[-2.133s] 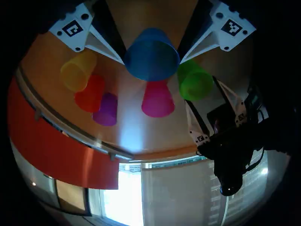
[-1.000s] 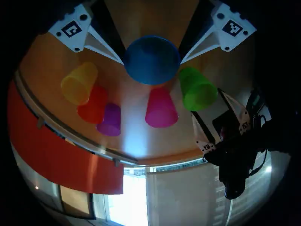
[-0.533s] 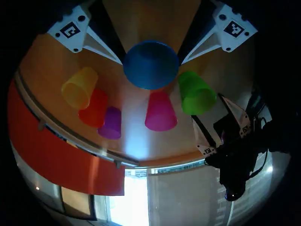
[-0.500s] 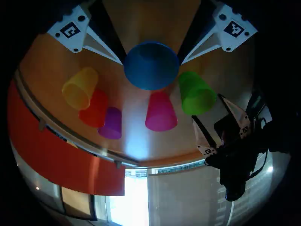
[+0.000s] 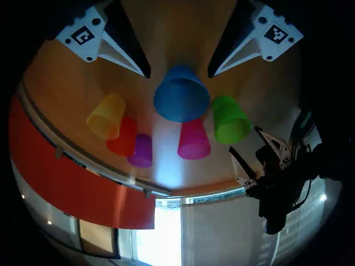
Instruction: Pour water
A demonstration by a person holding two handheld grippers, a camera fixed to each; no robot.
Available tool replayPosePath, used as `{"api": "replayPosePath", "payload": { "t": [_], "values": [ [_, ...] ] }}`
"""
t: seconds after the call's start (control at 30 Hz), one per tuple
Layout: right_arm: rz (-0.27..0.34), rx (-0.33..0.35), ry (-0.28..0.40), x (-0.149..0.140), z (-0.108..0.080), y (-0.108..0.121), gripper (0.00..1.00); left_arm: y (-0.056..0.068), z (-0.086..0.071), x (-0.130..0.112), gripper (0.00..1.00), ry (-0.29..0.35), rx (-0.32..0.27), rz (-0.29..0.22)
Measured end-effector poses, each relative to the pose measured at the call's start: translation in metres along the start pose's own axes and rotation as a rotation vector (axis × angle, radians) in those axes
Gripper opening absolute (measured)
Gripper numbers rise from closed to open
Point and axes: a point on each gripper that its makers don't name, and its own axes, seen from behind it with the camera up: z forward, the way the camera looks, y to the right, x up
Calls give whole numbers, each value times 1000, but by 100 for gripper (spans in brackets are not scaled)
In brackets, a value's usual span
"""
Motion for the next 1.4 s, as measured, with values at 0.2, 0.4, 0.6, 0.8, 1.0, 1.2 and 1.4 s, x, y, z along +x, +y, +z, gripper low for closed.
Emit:
{"api": "replayPosePath", "payload": {
  "t": [0.2, 0.4, 0.6, 0.8, 1.0, 1.2, 1.4],
  "values": [
    [14, -24, 5, -6, -14, 2, 100, -5, -6, -1, 96, 11, 31, -12],
    [22, -50, 21, -7, -25, 3, 100, -12, -13, -1, 96, 18, 68, -27],
    [54, -102, 57, -2, -35, 12, 100, -29, -21, 2, 96, 41, 138, -63],
    [100, -167, 95, 4, -48, 25, 99, -50, -30, 5, 96, 85, 229, -111],
    [138, -250, 140, 13, -59, 41, 100, -74, -39, 9, 96, 139, 325, -163],
    [170, -340, 187, 22, -71, 57, 99, -97, -54, 14, 96, 187, 422, -192],
    [192, -430, 236, 32, -83, 72, 99, -117, -70, 18, 96, 241, 518, -226]
  ]
}}
